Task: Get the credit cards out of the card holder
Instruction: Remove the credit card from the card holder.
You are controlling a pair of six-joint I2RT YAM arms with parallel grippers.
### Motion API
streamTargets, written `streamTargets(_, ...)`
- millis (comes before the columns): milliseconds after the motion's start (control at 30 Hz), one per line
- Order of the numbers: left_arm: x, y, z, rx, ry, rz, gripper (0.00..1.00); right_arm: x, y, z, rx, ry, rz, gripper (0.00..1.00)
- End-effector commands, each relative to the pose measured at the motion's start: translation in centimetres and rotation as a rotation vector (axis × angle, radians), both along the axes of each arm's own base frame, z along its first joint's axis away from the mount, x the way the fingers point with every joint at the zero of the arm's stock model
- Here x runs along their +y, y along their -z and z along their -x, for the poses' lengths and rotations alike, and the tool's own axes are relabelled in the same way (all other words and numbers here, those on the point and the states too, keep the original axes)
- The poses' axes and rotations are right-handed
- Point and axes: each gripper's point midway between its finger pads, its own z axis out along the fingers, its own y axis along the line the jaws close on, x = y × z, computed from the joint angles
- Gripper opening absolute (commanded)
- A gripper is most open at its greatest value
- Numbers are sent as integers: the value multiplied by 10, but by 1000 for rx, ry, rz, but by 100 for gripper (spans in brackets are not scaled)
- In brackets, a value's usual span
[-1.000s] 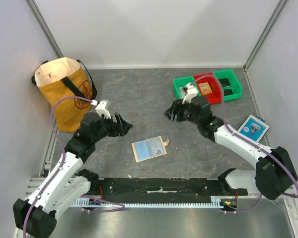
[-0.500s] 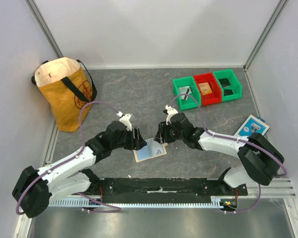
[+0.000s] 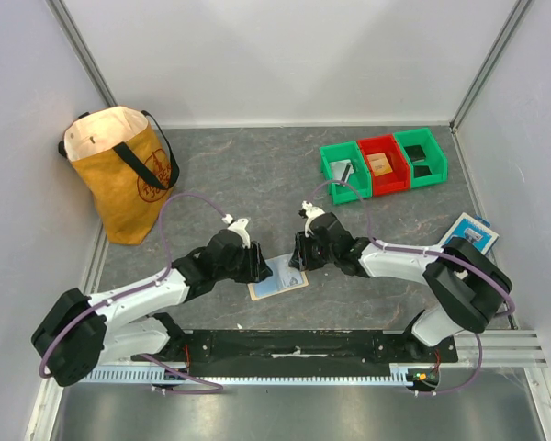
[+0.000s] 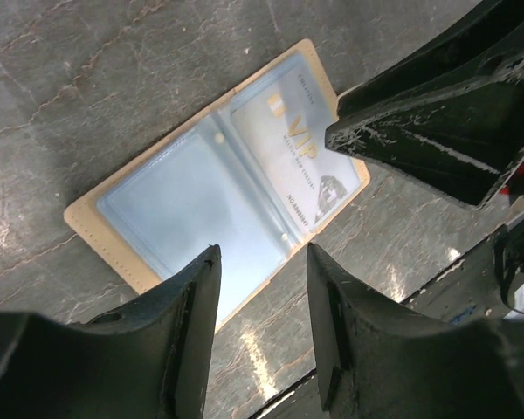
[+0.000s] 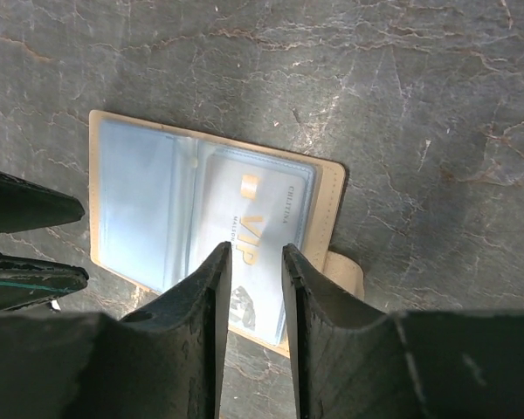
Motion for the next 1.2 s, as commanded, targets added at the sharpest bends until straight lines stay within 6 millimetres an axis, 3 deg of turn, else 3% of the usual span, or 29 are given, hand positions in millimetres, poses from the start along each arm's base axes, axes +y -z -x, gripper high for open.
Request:
streamTargets(0,-22,-15,-11,-14,-31,123,50,0,7,5,14,-7,5,34)
streamTargets(267,-41,-12,-18,31,-41,194,44,-6,28,17,73,-17,29,23)
streamTargets(500,-49,1,-24,68,-78,223,39,-9,36,22,94,-19,39,21)
streamTargets(900,-23,27,-25,104,-244,187,38,-9,38,23,98,-25,39,19)
streamTargets(1167,-42,27,-24,134,-183,238,36,-8,37,23,99,-28,36,19)
